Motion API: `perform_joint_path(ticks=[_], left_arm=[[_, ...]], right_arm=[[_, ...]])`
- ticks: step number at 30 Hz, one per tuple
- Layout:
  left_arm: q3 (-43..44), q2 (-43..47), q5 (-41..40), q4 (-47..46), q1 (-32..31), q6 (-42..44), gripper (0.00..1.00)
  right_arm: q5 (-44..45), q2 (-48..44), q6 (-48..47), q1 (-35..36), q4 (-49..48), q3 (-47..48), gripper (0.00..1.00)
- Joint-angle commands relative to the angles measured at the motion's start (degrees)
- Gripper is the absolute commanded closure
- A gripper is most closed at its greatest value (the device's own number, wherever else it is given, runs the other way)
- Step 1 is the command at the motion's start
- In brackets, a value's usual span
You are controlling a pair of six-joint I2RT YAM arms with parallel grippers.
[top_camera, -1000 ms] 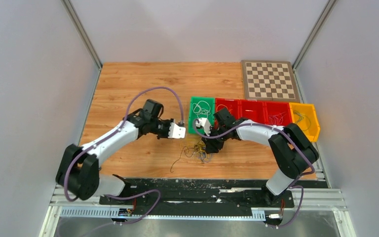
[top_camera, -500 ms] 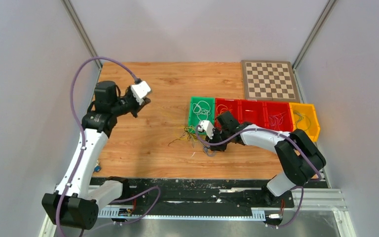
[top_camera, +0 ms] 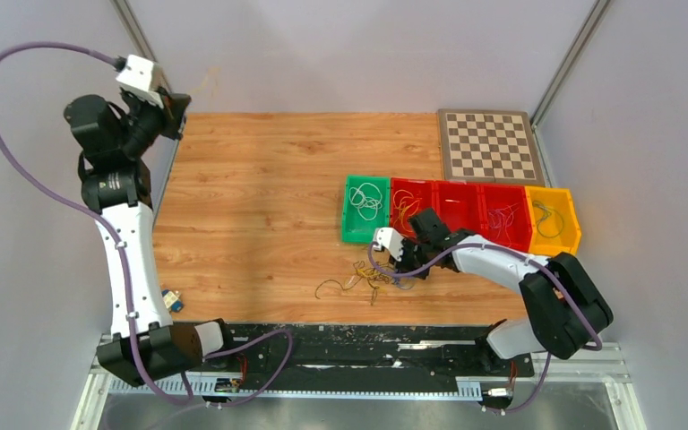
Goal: Untangle the cables
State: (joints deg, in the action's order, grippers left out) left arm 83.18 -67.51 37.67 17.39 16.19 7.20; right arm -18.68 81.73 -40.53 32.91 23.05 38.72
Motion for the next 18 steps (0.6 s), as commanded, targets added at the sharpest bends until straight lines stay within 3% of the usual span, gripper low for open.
perform_joint_path(ticks=[1, 4, 5, 8, 11, 15, 18], left_arm=[[8.8, -4.0, 2.9, -7.5, 4.2, -11.2, 1.0], [11.0, -5.3, 6.2, -10.2, 4.4, -11.6, 1.0], [11.2, -5.4, 8.5, -11.2, 4.4, -12.5, 1.0], [11.3, -6.2, 13.3, -15.5, 3.7, -19.6, 1.0], [10.6, -6.1, 16.6, -16.3, 0.0, -21.2, 1.0], [9.3, -5.5, 17.4, -12.6, -8.1, -19.0, 1.0], [6.9, -5.6, 16.3, -12.9, -14.8, -20.7, 1.0]], right_arm=[[3.6, 0.4, -2.2, -0.4, 6.4, -2.5, 1.0], [2.2, -0.1, -1.4, -0.4, 7.4, -1.0, 0.97], [0.7, -0.3, -0.7, -0.5, 8.3, 0.2, 0.9], [-3.7, -1.2, 1.3, -0.7, 11.2, 5.6, 0.51], [-7.9, -3.3, 3.8, -2.1, 12.9, 11.8, 0.32], [-11.5, -8.6, 7.5, -4.5, 13.9, 19.2, 0.16], [-11.5, -12.1, 10.6, -6.0, 14.4, 24.1, 0.1]])
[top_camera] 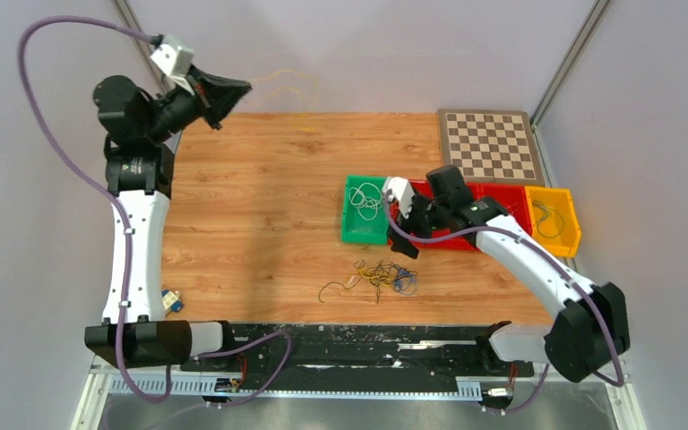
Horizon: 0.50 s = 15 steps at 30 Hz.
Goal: Untangle the cables
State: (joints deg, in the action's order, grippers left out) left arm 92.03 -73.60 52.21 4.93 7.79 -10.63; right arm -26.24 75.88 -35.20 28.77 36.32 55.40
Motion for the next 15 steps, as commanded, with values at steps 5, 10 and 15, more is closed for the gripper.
perform_joint_path(ticks=[5, 10, 15], left_arm=[[-5.9, -2.3, -0.3, -1.4, -16.6, -7.5, 1.0], [-8.3, -6.4, -4.8, -5.6, -26.9, -14.1, 1.0], [-8.4, -13.1, -10.1, -6.2, -33.3, -20.4, 1.0]], right_arm=[[-1.1, -9.1, 10.1, -3.3, 1.0, 17.2, 0.06], [6.5, -10.3, 15.8, -5.2, 0.5, 20.2, 0.04], [6.4, -11.9, 26.1, -15.6, 1.8, 18.4, 0.07]])
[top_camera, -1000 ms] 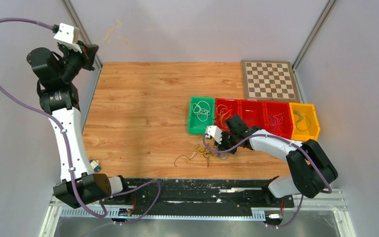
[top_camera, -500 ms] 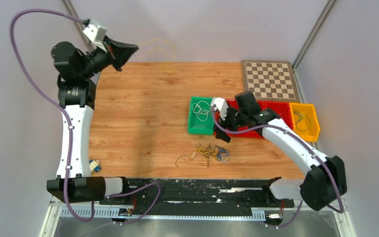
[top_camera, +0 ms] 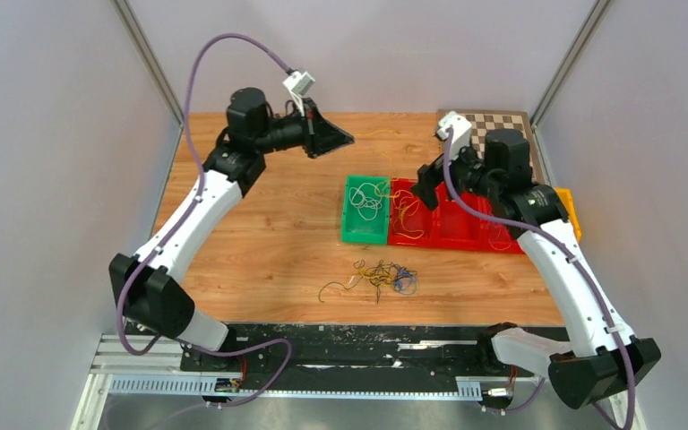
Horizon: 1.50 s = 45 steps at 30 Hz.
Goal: Untangle the cables
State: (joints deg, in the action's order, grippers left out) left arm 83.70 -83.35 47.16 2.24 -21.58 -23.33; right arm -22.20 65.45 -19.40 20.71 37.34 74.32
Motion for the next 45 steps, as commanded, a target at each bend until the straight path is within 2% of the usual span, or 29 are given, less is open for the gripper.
perform_joint_path(ticks=[1, 6, 12, 16, 19, 23, 26, 30, 32, 38, 40, 45], left_arm=[[0.4, -5.4, -7.6, -1.7, -4.6, -10.0, 1.0], [2.0, -11.2, -12.2, 1.8, -9.2, -13.3, 1.0], [4.5, -17.7, -18.9, 3.7, -12.4, -17.4, 1.0], [8.4, -21.9, -24.7, 11.8, -14.4, -19.1, 1.0], [9.3, -24.6, -25.3, 13.2, -15.8, -20.7, 1.0], [6.6, -26.5, -24.3, 8.9, -18.1, -24.0, 1.0], [2.8, -27.9, -22.7, 0.7, -18.9, -27.7, 1.0], [0.3, -29.9, -23.1, -7.3, -19.7, -30.1, 1.0], [0.0, -31.3, -24.4, -8.4, -20.1, -30.3, 1.0], [2.6, -34.7, -32.2, -5.2, -21.7, -27.2, 1.0], [3.9, -35.8, -35.6, -3.5, -22.2, -25.8, 1.0], [8.0, -39.2, -40.6, 1.3, -23.8, -23.0, 1.0]], right_arm=[[1.3, -2.2, 10.8, -9.5, 0.9, -1.6, 0.08], [-1.9, -3.3, 9.6, -15.0, 1.3, -5.5, 0.12], [-4.7, 1.6, 9.6, -18.6, -1.1, -6.5, 0.18], [-9.1, 7.6, 8.9, -19.2, -4.8, -7.0, 0.34], [-12.6, 11.9, 9.5, -19.1, -7.5, -7.5, 0.42], [-15.0, 15.7, 9.2, -19.1, -8.7, -5.0, 0.42], [-15.4, 16.7, 8.4, -19.1, -8.8, -4.4, 0.42], [-14.9, 16.6, 7.3, -19.1, -8.8, -5.0, 0.39], [-14.3, 16.4, 6.8, -19.1, -8.9, -5.2, 0.35], [-12.4, 18.1, 7.9, -20.1, -9.5, -4.2, 0.3], [-12.5, 19.0, 8.5, -22.7, -9.5, -3.9, 0.29], [-13.1, 19.7, 8.6, -23.6, -9.4, -3.7, 0.35]])
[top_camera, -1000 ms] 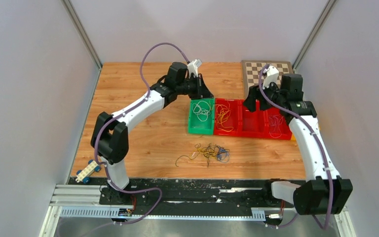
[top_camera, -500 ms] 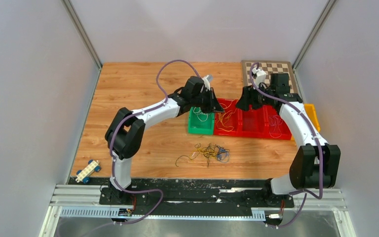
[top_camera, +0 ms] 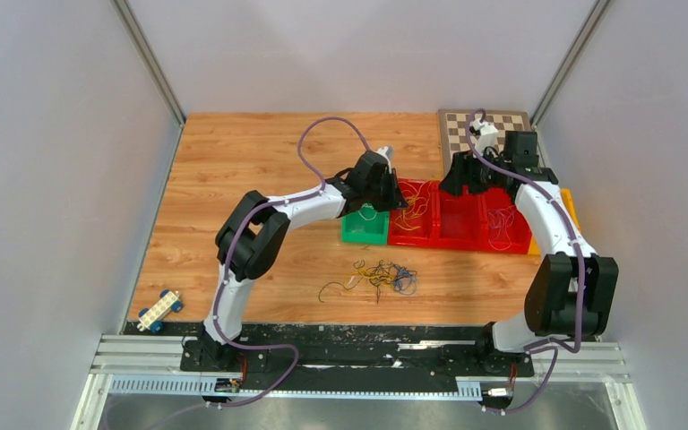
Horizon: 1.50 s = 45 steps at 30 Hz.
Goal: Untangle the cables
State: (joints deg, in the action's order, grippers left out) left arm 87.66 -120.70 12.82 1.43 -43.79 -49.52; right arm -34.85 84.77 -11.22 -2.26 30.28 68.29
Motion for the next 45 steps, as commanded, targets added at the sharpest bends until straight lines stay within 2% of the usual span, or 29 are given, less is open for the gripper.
perform_joint_path(ticks=[1, 4, 6, 10, 12, 14, 16, 23, 26, 29, 31, 32, 33, 34, 38, 41, 45], left_arm=[[4.4, -2.2, -6.4, 2.5, -2.0, 3.4, 1.0], [5.8, -3.2, -8.0, 4.5, -2.6, 4.6, 1.0], [6.1, -3.2, -9.0, 5.8, -2.7, 4.8, 0.96], [6.8, -1.4, -9.6, 6.5, -2.7, 7.1, 0.82], [7.2, 0.1, -8.9, 5.8, -2.7, 8.5, 0.72], [6.7, 2.4, -7.8, 4.1, -2.7, 10.1, 0.55], [5.6, 5.3, -6.6, 1.7, -2.7, 11.8, 0.44], [-1.0, 19.1, -1.4, -4.6, -2.3, 18.5, 0.19], [-9.2, 26.1, 3.4, -5.2, -0.1, 22.3, 0.03], [-16.5, 35.5, 10.5, -2.4, 2.8, 29.6, 0.0], [-22.0, 40.9, 18.2, 1.4, 4.7, 38.9, 0.0], [-25.5, 42.7, 24.5, 4.6, 5.6, 47.0, 0.0], [-26.9, 45.8, 27.0, 6.8, 5.8, 51.4, 0.0], [-30.0, 47.3, 30.8, 10.1, 5.6, 59.7, 0.0], [-39.2, 53.1, 32.7, 12.3, 2.1, 75.3, 0.1], [-42.6, 52.2, 28.5, 10.7, -2.5, 79.2, 0.16], [-44.7, 47.6, 23.4, 6.8, -5.0, 73.9, 0.19]], right_arm=[[-0.7, 0.4, 0.5, -0.6, -2.4, 2.2, 0.36], [-1.0, 0.3, 0.5, -0.7, -2.4, 1.5, 0.37], [-1.1, 0.2, 0.3, -0.6, -2.4, 1.0, 0.38], [-1.6, 0.0, -0.1, -0.6, -2.3, 0.4, 0.39], [-1.8, -0.2, -0.3, -0.6, -2.3, 0.2, 0.39], [-1.8, -0.3, -0.8, -0.6, -2.3, 0.2, 0.39], [-1.7, -0.6, -1.4, -0.6, -2.2, 0.2, 0.38], [-5.2, -4.8, -5.3, -0.6, -0.2, -0.9, 0.37], [-8.5, -8.3, -8.5, -0.6, 1.9, -2.6, 0.34], [-11.7, -12.0, -14.2, -0.6, 6.1, -4.9, 0.31], [-12.7, -13.9, -18.7, -0.3, 10.5, -6.7, 0.3], [-12.9, -14.7, -21.0, 0.1, 13.2, -7.5, 0.3], [-12.8, -15.5, -23.0, 0.7, 16.4, -8.4, 0.3], [-12.6, -16.2, -24.5, 1.7, 18.2, -9.4, 0.3], [-10.5, -17.8, -26.7, 8.4, 20.1, -15.4, 0.31], [-7.2, -16.2, -27.1, 14.7, 18.6, -17.9, 0.32], [-2.9, -12.7, -25.8, 21.1, 12.8, -20.5, 0.32]])
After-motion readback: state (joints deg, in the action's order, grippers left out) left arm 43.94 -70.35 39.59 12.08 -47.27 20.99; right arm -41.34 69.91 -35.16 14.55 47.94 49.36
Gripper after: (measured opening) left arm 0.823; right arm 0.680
